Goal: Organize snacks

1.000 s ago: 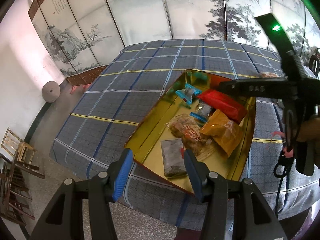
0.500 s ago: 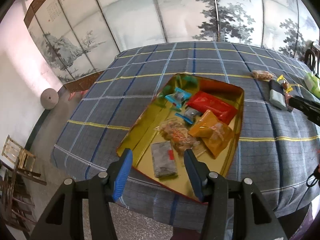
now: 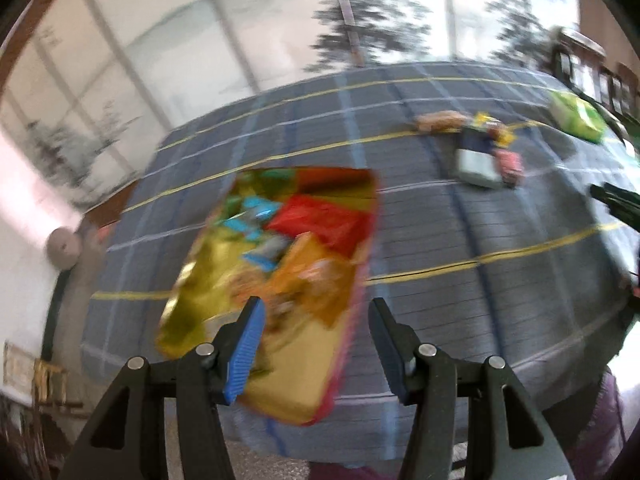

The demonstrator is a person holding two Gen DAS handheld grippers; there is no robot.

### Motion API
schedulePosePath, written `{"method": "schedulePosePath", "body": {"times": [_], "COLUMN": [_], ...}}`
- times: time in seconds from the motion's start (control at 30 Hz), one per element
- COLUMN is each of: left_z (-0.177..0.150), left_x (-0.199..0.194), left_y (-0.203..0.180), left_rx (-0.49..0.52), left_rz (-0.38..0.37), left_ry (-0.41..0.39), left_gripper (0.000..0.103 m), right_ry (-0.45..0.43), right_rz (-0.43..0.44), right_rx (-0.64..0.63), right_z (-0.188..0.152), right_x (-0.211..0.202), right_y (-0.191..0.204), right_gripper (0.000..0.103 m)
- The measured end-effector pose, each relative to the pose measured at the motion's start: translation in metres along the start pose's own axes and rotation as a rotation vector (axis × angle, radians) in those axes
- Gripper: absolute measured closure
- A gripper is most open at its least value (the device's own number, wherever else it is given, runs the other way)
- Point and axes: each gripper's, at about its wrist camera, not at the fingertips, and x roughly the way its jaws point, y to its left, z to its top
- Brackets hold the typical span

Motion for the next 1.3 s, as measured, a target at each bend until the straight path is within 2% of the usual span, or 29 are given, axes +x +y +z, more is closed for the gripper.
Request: {"method": "schedulePosePath", "body": {"times": [0.07,0.17,0.27,0.37,0.43,0.53,0.63,0.73,0.8,0.87,0.97,1.07,1.17,1.3], "left_z": [0.014,0.039,0.068,0.101,0.125,0.151,0.179,0.197,0.205,0.212,0.221,0.230,0.235,0.244], "left_x": [0.002,0.010,0.019,0.033,0.049,0.071,0.101,0.135,0.154,0.170,0.182,0.196,0.212,0.225], "left_y": [-0.013,-0.034,-0.053,-0.070,-0.084,-0.102,-0.116,-0.126,-0.131,-0.135,-0.144,-0.148,-0.152,-0.146], "left_rx": [0.040,0.114,0.205,0.328,0.439,0.557,0.643,0.713,0.727,0.743,0.798,0.835,0.873,0.824], "left_rz": [-0.041,-0.074,-0.130,-0.153,-0.151,-0.195,-0.286,-0.317,-0.346,-0.413,-0.421,-0.469,-0.455,-0.522], "left_ry": [-0.004,-0.013,-0.061,-0.134,-0.149,-0.142,-0.094,-0.044,0.001,0.054,0.047,0.089,0.108,0.126], "left_gripper": [0.048,0.048,0.048,0.048,0.048,0.048,0.048,0.048,0.048,0.048,0.048,0.048,0.048,0.046], "right_ry": [0.010,0.009,0.004,0.006,0.006,-0.001,-0.004,-0.004,-0.003,-0.001,0.001,0.004,0.006,0.009], "right_rz": [0.026,0.054,0.079,0.089,0.097,0.120,0.143,0.157,0.160,0.163,0.167,0.167,0.168,0.174], "right_rx": [0.031,0.052,0.051,0.035,0.035,0.050,0.066,0.068,0.067,0.065,0.062,0.057,0.052,0.051], "right_z": [0.000,0.000,-0.003,-0.004,-0.005,-0.005,-0.004,-0.005,-0.005,-0.004,-0.004,-0.004,-0.003,-0.003], "right_x": [0.002,0.002,0.001,0.002,0.001,0.000,0.001,0.000,0.001,0.001,0.001,0.001,0.002,0.002], "right_y": [-0.008,-0.012,-0.013,-0.010,-0.009,-0.012,-0.014,-0.015,-0.015,-0.014,-0.014,-0.013,-0.012,-0.012], "right_gripper": [0.054,0.046,0.039,0.032,0.030,0.029,0.028,0.025,0.023,0.022,0.021,0.019,0.018,0.015]}}
